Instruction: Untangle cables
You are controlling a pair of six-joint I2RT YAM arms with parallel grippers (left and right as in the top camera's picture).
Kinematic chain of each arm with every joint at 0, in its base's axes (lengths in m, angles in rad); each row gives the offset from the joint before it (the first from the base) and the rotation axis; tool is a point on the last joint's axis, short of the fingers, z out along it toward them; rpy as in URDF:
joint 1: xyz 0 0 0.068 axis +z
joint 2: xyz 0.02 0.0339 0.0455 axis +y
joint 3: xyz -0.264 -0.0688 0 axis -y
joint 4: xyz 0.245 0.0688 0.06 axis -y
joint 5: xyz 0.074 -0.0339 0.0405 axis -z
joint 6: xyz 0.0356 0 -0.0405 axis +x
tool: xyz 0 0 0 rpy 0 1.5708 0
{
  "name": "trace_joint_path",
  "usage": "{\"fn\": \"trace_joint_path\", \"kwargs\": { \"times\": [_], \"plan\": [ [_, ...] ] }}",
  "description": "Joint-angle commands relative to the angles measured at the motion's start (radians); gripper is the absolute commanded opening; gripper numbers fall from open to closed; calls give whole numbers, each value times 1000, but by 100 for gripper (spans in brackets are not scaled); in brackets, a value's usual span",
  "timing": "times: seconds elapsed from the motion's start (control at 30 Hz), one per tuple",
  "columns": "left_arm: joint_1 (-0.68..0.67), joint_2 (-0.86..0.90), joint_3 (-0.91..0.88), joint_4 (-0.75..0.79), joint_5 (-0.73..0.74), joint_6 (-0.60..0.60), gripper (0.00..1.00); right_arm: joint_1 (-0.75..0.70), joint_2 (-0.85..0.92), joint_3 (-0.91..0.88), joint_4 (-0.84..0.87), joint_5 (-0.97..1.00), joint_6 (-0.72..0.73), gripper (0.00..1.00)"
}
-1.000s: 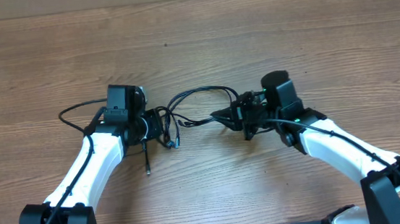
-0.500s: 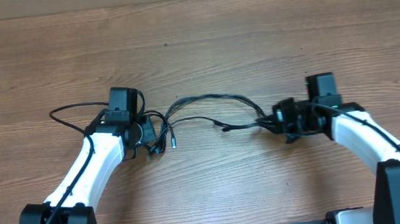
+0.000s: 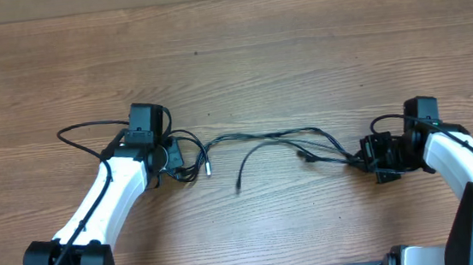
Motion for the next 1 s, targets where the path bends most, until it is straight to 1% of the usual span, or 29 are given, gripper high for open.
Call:
{"fn": "trace_joint_path", "kwargs": {
  "times": [0.0, 0.07, 0.1, 0.17, 0.2, 0.23, 0.27, 0.3, 0.37, 0.4, 0.47, 0.53, 0.67, 0.73, 0.8, 0.87, 0.97],
  "plan": [
    [1, 3, 0, -2, -57, 8, 4, -17, -10, 7, -3, 95, -69, 13],
    [1, 3, 0, -1, -57, 8, 4, -16, -10, 7, 1, 96, -88, 28],
    [1, 3, 0, -1, -55, 8, 4, -17, -10, 7, 1, 96, -88, 38],
    [1, 3, 0, 3, -37, 8, 4, -16, -10, 7, 1, 95, -88, 64],
    [1, 3, 0, 6, -26, 8, 4, -16, -10, 7, 1, 95, -97, 75],
    [1, 3, 0, 12, 9, 8, 4, -16, -10, 7, 6, 91, -139, 91],
    [1, 3, 0, 17, 39, 8, 4, -16, -10, 7, 13, 90, -169, 98],
    [1, 3, 0, 23, 78, 7, 4, -16, -10, 7, 15, 89, -189, 100],
    [1, 3, 0, 44, 185, 6, 4, -16, -10, 7, 24, 72, -236, 100],
    [1, 3, 0, 63, 260, -2, 4, -16, -10, 7, 32, 56, -257, 100],
    [1, 3, 0, 95, 380, -45, 4, -16, -10, 7, 61, 4, -315, 100],
    [1, 3, 0, 125, 468, -144, 4, -16, -10, 7, 93, -74, -373, 100],
    [1, 3, 0, 139, 560, -516, 4, -2, -10, 7, 151, -234, -489, 100],
    [1, 3, 0, 152, 605, -641, 4, 11, -10, 7, 170, -270, -507, 100],
    [1, 3, 0, 177, 673, -724, 4, 30, -10, 7, 183, -278, -507, 100],
    [1, 3, 0, 216, 748, -782, 4, 51, -10, 7, 207, -295, -506, 100],
    [1, 3, 0, 274, 839, -903, 4, 96, -10, 7, 267, -356, -504, 100]
  ]
}}
